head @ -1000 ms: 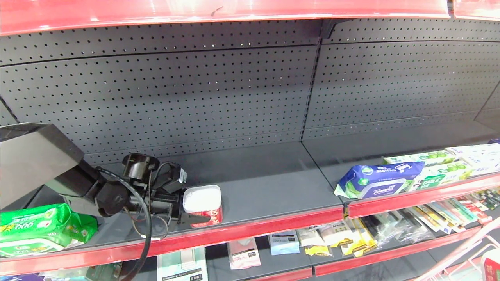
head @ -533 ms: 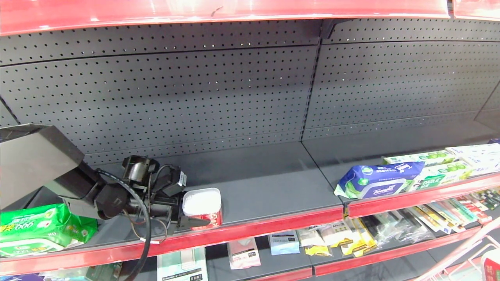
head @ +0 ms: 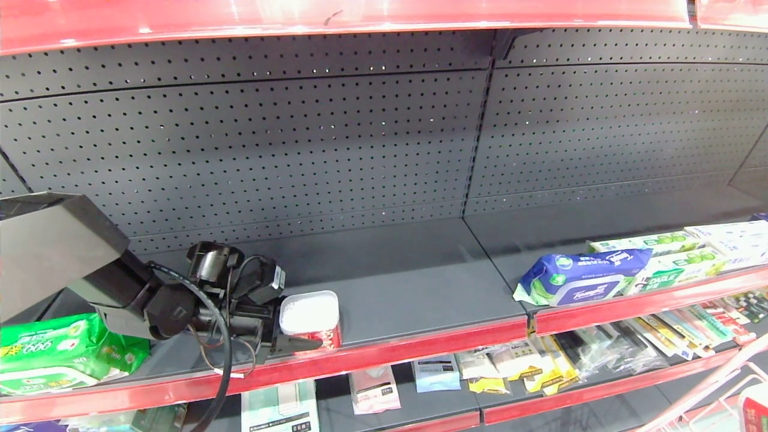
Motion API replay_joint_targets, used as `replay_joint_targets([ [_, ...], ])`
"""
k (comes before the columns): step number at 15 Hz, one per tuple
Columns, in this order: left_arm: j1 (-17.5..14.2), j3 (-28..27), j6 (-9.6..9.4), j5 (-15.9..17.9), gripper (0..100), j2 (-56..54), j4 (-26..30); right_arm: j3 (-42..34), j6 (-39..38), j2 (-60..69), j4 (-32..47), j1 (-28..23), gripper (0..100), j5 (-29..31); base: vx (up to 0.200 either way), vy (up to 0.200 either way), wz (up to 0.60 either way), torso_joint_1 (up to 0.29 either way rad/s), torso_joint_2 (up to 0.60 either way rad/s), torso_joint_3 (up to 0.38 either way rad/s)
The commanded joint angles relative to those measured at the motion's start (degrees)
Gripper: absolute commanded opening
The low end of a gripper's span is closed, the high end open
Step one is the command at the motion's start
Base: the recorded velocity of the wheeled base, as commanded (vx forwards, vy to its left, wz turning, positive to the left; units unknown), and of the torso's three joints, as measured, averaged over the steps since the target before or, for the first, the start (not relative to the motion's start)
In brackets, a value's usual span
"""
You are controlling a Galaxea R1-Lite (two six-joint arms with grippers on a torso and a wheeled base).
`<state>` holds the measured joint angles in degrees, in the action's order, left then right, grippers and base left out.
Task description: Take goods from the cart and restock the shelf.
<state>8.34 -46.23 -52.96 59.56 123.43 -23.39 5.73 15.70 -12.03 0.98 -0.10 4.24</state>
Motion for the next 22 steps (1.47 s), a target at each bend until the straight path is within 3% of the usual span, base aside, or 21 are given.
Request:
replay_joint_targets([
  [1, 0.0, -0.1, 0.05, -0.1, 0, 0.4, 0.1, 0.0, 0.0, -0.2, 0.0, 0.0, 0, 0.0, 0.0, 0.0, 0.0, 0.0, 0.0, 0.0],
  [13, -0.1, -0.2, -0.04, -0.9, 0, 1.0, -0.3, -0.1, 0.0, -0.1, 0.0, 0.0, 0, 0.0, 0.0, 0.0, 0.0, 0.0, 0.0, 0.0],
  [14, -0.1, -0.4, 0.05, -0.9, 100, 1.0, -0.2, -0.1, 0.0, -0.1, 0.0, 0.0, 0, 0.0, 0.0, 0.0, 0.0, 0.0, 0.0, 0.0],
  [19, -0.2, 0.2, 0.4, -0.6, 100, -1.5, -0.2, -0.1, 0.0, -0.1, 0.0, 0.0, 0, 0.0, 0.0, 0.0, 0.0, 0.0, 0.0, 0.0],
  [22, -0.2, -0.2, 2.16, -0.5, 100, -4.3, -0.1, -0.1, 0.0, -0.1, 0.0, 0.0, 0, 0.0, 0.0, 0.0, 0.0, 0.0, 0.0, 0.0],
])
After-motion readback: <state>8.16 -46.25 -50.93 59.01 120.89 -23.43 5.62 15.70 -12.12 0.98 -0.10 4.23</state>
